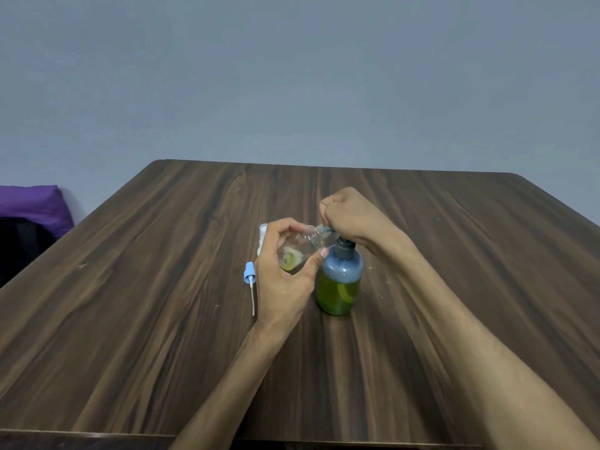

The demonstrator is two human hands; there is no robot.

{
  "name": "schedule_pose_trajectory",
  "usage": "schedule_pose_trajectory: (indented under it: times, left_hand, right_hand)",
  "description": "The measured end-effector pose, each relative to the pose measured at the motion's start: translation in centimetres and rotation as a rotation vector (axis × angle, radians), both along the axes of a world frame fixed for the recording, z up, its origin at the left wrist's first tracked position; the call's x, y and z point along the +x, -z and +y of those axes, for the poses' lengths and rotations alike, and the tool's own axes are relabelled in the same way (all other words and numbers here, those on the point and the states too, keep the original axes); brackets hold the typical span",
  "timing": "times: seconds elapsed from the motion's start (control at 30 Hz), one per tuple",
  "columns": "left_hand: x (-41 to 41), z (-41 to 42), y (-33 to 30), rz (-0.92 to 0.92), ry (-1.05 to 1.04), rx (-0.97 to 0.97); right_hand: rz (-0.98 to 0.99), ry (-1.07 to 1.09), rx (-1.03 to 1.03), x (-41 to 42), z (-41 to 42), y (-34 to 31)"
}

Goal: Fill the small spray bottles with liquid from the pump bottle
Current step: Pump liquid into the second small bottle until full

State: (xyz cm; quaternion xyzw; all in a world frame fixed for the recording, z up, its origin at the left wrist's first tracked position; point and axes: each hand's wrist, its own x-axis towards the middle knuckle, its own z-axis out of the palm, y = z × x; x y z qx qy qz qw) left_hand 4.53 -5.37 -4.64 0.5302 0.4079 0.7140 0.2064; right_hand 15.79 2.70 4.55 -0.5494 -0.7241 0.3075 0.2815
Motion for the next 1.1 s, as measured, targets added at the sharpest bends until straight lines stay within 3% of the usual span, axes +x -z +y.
schedule_pose_trajectory:
  times: [1.1]
  left_hand:
    - [0.18, 0.27, 0.33, -0.026, 0.006, 0.018]
  right_hand:
    - [0.031, 0.001, 0.026, 0.17, 0.40, -0.07]
